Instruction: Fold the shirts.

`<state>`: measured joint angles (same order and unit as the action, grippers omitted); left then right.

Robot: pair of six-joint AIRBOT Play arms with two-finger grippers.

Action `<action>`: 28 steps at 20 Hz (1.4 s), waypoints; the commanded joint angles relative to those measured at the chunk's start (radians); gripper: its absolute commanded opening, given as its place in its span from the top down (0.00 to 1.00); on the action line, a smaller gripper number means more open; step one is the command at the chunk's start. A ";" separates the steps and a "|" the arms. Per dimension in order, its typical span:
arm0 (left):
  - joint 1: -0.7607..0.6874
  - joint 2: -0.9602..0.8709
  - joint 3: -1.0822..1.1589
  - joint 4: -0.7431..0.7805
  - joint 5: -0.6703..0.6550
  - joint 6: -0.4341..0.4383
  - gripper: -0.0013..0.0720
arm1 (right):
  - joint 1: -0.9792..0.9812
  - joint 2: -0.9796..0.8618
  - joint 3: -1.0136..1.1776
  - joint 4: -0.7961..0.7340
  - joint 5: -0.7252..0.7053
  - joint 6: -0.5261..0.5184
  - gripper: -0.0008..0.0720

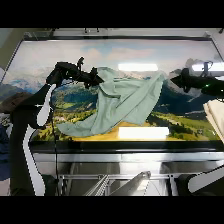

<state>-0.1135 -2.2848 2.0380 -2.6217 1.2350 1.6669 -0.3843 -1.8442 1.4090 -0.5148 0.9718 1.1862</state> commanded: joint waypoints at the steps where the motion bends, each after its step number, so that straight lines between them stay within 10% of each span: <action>1: 0.014 0.000 0.000 0.002 0.062 0.000 0.95 | -0.011 0.079 0.000 -0.416 -0.016 0.095 0.96; 2: 0.014 0.001 0.000 0.002 0.063 0.000 0.95 | -0.011 0.088 0.000 -0.402 -0.025 0.118 0.92; 3: 0.014 0.000 0.000 0.002 0.061 0.000 0.95 | -0.018 0.086 0.001 -0.328 -0.026 0.132 0.37; 4: 0.014 0.000 0.000 0.002 0.060 0.000 0.94 | -0.019 0.079 0.001 -0.266 -0.022 0.085 0.03; 22: 0.008 0.000 0.000 0.001 0.093 0.000 0.95 | 0.207 -0.078 0.000 -0.060 0.069 0.053 0.21; 28: 0.010 0.006 0.000 -0.001 0.101 0.001 0.95 | 0.205 -0.063 0.000 0.179 0.178 -0.121 0.93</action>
<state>-0.1047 -2.2833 2.0380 -2.6205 1.3289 1.6669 -0.1810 -1.9175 1.4086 -0.4702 1.0885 1.1553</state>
